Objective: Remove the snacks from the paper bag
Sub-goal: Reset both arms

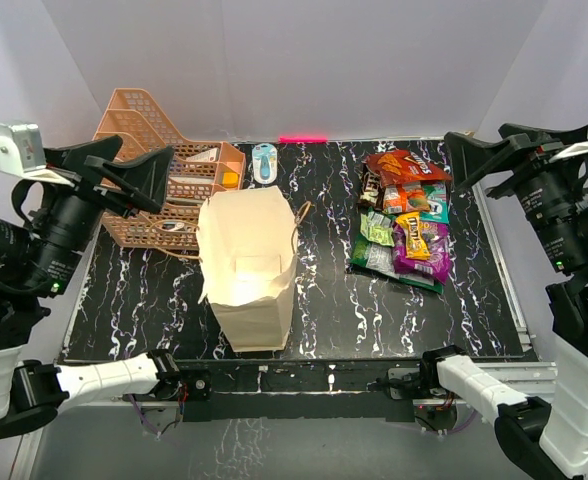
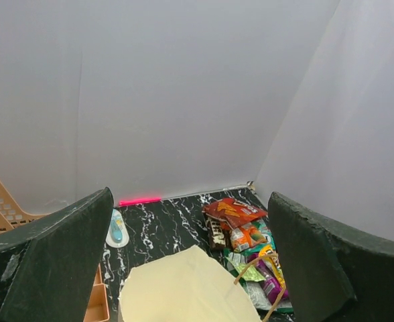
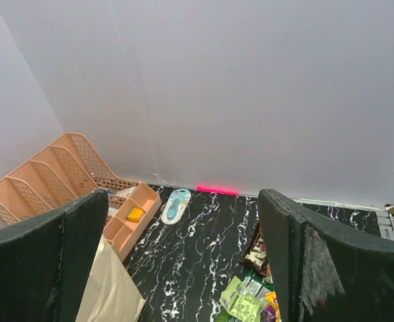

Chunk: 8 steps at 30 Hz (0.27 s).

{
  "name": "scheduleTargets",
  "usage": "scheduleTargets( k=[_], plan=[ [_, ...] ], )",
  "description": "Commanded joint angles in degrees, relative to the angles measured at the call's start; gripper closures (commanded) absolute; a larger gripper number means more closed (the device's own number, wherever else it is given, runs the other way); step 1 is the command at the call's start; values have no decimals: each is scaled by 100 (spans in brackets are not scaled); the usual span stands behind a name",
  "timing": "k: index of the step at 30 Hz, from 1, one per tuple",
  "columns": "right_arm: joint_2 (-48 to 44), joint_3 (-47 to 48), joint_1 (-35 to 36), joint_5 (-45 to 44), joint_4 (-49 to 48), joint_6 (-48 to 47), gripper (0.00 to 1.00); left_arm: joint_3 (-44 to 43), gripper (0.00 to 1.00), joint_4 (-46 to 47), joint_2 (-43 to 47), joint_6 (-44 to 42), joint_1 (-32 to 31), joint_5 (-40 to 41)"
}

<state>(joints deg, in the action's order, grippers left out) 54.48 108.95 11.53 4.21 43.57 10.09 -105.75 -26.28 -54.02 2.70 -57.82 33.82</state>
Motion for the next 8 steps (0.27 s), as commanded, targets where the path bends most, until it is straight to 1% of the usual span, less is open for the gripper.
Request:
scheduleTargets(
  k=[1,5,7,8],
  plan=[
    [40,159,-10,-102,-147,38,2,-55,2,187,116,-105,16,19],
    [10,51,-9,-218,-128,-68,2,-18,2,177,169,-63,18,15],
    [1,6,-10,-630,-11,-65,2,37,2,208,194,-23,25,15],
    [-33,-38,-6,-701,-7,-57,2,42,1,207,192,-11,24,-4]
  ],
)
